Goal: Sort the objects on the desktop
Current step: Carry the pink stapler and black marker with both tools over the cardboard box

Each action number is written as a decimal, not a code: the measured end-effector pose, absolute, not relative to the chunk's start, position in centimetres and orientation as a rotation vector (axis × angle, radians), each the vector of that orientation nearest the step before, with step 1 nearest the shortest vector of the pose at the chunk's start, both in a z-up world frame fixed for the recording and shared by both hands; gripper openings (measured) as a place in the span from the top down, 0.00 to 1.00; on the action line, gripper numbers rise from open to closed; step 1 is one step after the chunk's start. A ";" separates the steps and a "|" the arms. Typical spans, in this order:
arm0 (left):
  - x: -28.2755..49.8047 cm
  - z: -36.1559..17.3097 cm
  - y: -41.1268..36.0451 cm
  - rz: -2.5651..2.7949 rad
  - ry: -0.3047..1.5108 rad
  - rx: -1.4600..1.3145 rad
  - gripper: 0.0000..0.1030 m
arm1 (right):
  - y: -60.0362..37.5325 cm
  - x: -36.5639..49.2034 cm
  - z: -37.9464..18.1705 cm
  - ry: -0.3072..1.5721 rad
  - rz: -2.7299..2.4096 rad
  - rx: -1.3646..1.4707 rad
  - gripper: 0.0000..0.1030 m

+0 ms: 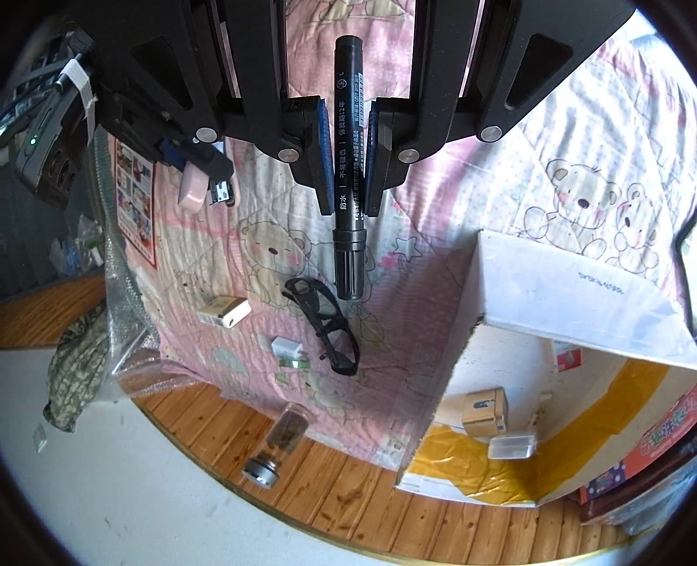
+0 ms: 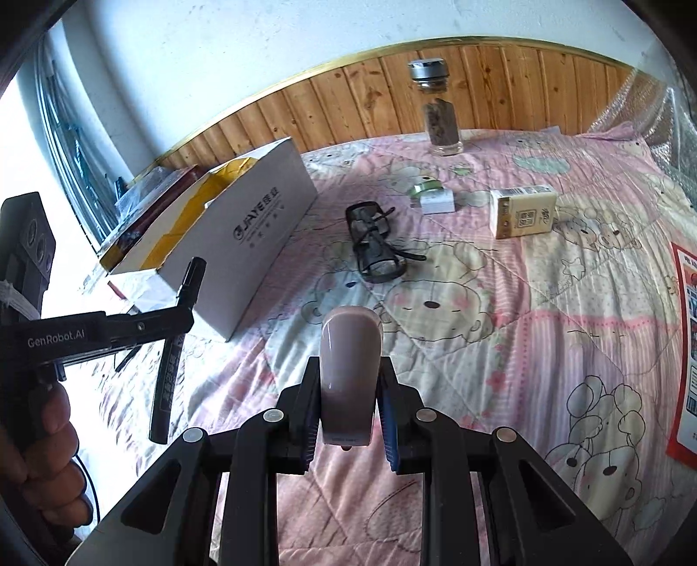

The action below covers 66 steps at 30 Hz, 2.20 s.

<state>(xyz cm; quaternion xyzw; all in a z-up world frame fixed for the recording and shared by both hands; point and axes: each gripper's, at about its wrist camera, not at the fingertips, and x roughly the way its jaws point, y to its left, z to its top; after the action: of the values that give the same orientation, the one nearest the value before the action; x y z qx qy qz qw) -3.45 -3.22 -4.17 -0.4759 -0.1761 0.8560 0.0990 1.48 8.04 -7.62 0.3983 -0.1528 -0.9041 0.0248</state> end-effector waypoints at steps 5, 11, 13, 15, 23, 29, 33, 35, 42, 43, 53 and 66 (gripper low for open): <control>-2.1 -3.1 -4.8 2.548 -0.561 -1.364 0.87 | 6.3 2.0 -6.6 -0.400 -2.795 1.211 0.75; -1.0 -1.6 -7.1 2.577 -0.617 -1.308 0.87 | 4.5 1.9 -4.9 -0.330 -2.799 1.159 0.75; -0.7 -1.0 -7.9 2.587 -0.639 -1.286 0.87 | 3.7 1.8 -4.2 -0.304 -2.798 1.140 0.75; -0.5 -0.4 -8.8 2.599 -0.657 -1.268 0.87 | 2.9 1.5 -3.4 -0.281 -2.792 1.123 0.75; -0.5 1.4 -11.6 2.644 -0.716 -1.210 0.87 | 0.3 0.2 -1.0 -0.175 -2.765 1.051 0.75; -1.4 2.7 -13.6 2.664 -0.758 -1.178 0.87 | -1.5 -1.7 0.6 -0.106 -2.740 1.004 0.75; -2.6 3.2 -14.7 2.676 -0.777 -1.171 0.87 | -2.5 -3.0 1.6 -0.063 -2.721 0.977 0.75; -3.3 3.5 -15.1 2.684 -0.781 -1.169 0.87 | -2.9 -3.9 2.1 -0.042 -2.712 0.966 0.75; -6.6 4.3 -16.4 2.693 -0.819 -1.168 0.87 | -3.6 -7.1 3.0 -0.014 -2.681 0.956 0.75; -7.0 4.3 -16.6 2.689 -0.824 -1.171 0.87 | -3.8 -7.5 3.1 -0.003 -2.679 0.956 0.75; -11.8 2.5 -18.2 2.676 -0.882 -1.267 0.87 | -4.7 -12.9 3.0 0.054 -2.629 0.985 0.75; -17.0 -1.4 -19.6 2.610 -1.028 -1.446 0.87 | -5.8 -19.5 1.9 0.161 -2.546 1.050 0.75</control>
<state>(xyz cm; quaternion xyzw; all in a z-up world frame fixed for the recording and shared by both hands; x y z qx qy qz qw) -16.96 -19.63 -1.39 -0.4582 -0.3258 0.8270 -0.0073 -19.46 -5.84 1.85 0.3735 0.0574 -0.9061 0.1902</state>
